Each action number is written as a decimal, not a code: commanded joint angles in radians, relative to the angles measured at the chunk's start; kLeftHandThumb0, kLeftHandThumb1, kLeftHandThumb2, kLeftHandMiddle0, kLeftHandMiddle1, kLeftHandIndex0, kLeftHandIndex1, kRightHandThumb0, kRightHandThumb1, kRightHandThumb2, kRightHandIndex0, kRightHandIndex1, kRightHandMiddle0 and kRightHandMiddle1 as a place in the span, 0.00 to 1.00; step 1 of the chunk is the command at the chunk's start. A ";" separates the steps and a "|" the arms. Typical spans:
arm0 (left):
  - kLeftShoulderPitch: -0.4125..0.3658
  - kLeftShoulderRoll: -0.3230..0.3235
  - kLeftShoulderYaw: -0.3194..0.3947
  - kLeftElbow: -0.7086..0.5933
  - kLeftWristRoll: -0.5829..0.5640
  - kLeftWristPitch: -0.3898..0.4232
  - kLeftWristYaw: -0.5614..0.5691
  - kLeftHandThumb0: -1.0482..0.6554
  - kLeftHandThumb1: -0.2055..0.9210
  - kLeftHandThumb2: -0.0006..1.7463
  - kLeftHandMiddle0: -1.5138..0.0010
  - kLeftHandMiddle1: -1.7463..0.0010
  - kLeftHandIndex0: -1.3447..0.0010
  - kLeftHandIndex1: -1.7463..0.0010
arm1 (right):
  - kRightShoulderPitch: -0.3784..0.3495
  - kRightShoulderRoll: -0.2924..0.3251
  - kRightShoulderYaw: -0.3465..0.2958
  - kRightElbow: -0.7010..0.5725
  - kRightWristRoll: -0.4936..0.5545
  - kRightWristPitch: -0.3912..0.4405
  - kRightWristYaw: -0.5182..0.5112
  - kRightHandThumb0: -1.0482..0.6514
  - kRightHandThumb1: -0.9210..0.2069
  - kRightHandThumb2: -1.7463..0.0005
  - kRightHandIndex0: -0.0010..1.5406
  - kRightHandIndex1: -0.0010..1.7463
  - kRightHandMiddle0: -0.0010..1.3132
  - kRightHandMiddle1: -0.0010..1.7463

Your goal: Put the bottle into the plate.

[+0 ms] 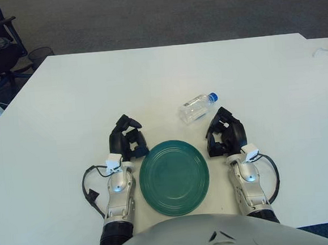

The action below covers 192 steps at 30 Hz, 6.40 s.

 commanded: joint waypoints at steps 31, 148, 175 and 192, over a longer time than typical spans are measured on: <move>0.035 0.019 0.012 0.075 0.012 0.055 -0.001 0.28 0.25 0.92 0.11 0.00 0.40 0.00 | 0.108 0.003 -0.020 0.060 0.008 0.087 -0.002 0.62 0.88 0.03 0.62 0.91 0.51 1.00; -0.025 0.034 0.040 0.124 0.056 0.056 0.042 0.29 0.28 0.90 0.12 0.00 0.42 0.00 | -0.970 -0.636 0.414 0.445 -0.783 -0.457 0.229 0.00 0.00 0.72 0.00 0.00 0.00 0.00; -0.034 0.037 0.045 0.155 0.050 0.031 0.040 0.27 0.24 0.93 0.11 0.00 0.39 0.00 | -1.064 -0.579 0.530 0.648 -0.884 -0.423 0.100 0.00 0.00 0.71 0.00 0.00 0.00 0.00; -0.033 0.035 0.047 0.166 0.039 0.007 0.037 0.28 0.27 0.91 0.12 0.00 0.41 0.00 | -1.074 -0.552 0.601 0.703 -0.917 -0.397 0.103 0.00 0.00 0.76 0.00 0.00 0.00 0.00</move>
